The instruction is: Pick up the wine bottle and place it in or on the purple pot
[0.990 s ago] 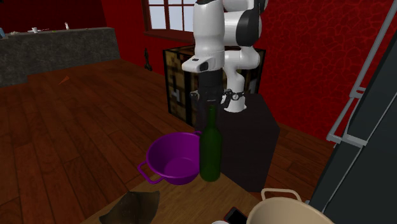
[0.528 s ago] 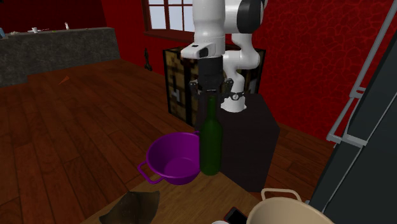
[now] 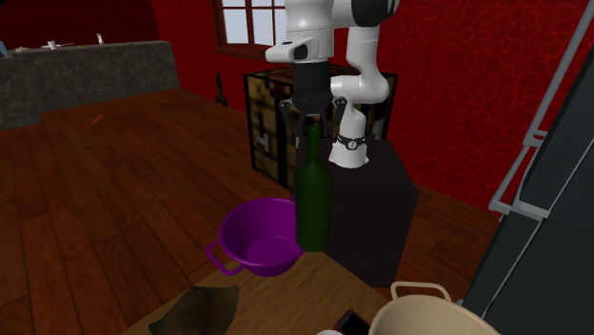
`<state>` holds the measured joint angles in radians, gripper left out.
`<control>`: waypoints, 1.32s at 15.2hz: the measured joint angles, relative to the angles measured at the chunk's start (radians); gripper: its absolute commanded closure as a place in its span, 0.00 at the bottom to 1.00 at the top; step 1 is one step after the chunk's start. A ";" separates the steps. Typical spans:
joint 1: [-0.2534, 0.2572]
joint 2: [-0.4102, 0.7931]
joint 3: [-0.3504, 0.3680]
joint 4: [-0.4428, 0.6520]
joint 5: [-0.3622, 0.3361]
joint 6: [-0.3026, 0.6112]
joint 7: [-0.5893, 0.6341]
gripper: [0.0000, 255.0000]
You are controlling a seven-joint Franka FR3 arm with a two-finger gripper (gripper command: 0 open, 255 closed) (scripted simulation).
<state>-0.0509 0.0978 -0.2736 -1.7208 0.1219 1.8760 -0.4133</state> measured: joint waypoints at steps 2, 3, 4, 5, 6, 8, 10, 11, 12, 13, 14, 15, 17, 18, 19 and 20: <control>-0.015 -0.021 -0.013 0.006 -0.004 -0.028 -0.024 1.00; -0.022 -0.037 -0.020 0.005 -0.008 -0.044 -0.035 1.00; -0.033 -0.046 -0.029 0.016 -0.010 -0.065 -0.053 1.00; -0.044 -0.055 -0.040 0.026 -0.012 -0.086 -0.071 1.00; -0.052 -0.069 -0.048 0.027 -0.015 -0.102 -0.086 1.00; -0.070 -0.088 -0.065 0.038 -0.019 -0.134 -0.118 1.00; -0.088 -0.100 -0.083 0.063 -0.022 -0.173 -0.149 1.00; -0.097 -0.105 -0.092 0.079 -0.024 -0.196 -0.166 1.00; -0.102 -0.118 -0.097 0.085 -0.028 -0.215 -0.173 1.00; -0.114 -0.107 -0.110 0.118 -0.023 -0.239 -0.196 1.00; -0.124 -0.108 -0.121 0.130 -0.023 -0.255 -0.216 1.00; -0.134 -0.110 -0.131 0.149 -0.023 -0.278 -0.233 1.00; -0.152 -0.109 -0.149 0.178 -0.022 -0.310 -0.266 1.00; -0.155 -0.114 -0.152 0.165 -0.024 -0.302 -0.273 1.00; -0.155 -0.118 -0.153 0.151 -0.026 -0.292 -0.275 1.00; -0.155 -0.123 -0.152 0.134 -0.028 -0.280 -0.277 1.00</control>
<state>-0.2060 -0.0255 -0.4261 -1.5867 0.0944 1.5958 -0.6899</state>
